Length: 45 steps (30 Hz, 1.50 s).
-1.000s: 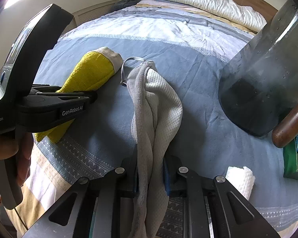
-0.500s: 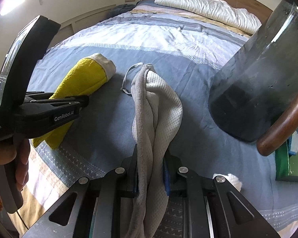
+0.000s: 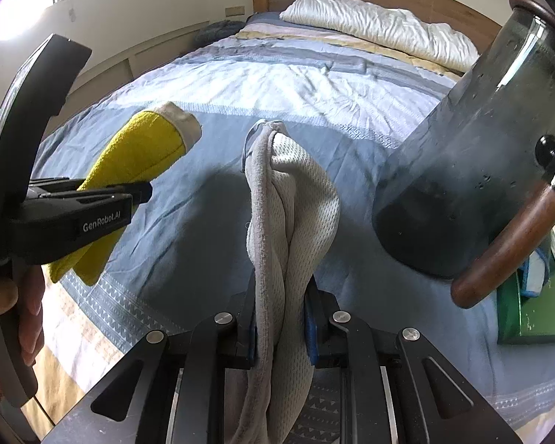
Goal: Organize soft objects
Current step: 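Lift the yellow towel with the left tool while the right tool lifts the grey cloth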
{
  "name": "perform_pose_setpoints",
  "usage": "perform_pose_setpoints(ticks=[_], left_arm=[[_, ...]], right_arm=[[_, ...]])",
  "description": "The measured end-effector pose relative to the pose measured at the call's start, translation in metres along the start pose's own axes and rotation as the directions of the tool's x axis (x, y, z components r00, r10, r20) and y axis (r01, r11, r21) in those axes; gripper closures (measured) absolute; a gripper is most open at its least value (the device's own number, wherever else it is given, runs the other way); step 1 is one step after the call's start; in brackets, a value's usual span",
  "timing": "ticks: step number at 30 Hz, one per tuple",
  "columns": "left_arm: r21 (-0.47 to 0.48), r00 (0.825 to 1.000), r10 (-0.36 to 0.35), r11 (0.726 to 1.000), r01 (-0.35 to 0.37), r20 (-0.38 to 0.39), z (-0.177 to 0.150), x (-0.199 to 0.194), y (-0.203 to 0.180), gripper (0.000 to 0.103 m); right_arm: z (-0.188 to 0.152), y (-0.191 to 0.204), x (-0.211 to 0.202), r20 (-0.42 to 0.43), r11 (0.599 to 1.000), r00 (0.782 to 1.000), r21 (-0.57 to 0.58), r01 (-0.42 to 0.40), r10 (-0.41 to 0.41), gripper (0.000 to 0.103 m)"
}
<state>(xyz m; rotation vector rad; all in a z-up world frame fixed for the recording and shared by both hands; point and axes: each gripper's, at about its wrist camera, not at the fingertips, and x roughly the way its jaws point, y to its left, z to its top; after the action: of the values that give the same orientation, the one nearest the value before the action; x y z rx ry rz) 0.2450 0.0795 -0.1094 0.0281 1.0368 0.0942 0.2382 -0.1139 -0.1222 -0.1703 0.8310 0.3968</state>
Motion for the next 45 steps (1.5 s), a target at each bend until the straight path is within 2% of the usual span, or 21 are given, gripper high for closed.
perform_pose_setpoints(ticks=[7,20,34,45], left_arm=[[0.005,1.000,-0.003,1.000,0.003,0.005,0.005,-0.004,-0.006,0.086],[-0.025,0.997,0.064,0.998,-0.065,-0.031,-0.002,-0.014,-0.006,0.086],[-0.033,0.996,0.083,0.996,-0.084,-0.041,-0.009,-0.024,-0.004,0.086],[-0.008,0.995,0.085,0.996,-0.086,-0.054,-0.022,-0.035,-0.021,0.086]], right_arm=[[0.004,-0.002,-0.005,0.018,1.000,1.000,0.014,0.000,-0.001,0.085],[0.000,0.000,-0.011,0.009,0.999,0.999,-0.023,-0.044,0.044,0.085],[-0.007,0.004,-0.022,0.001,0.996,0.998,-0.058,-0.064,0.065,0.085],[-0.021,-0.001,-0.039,-0.024,0.993,0.997,-0.087,-0.074,0.073,0.084]])
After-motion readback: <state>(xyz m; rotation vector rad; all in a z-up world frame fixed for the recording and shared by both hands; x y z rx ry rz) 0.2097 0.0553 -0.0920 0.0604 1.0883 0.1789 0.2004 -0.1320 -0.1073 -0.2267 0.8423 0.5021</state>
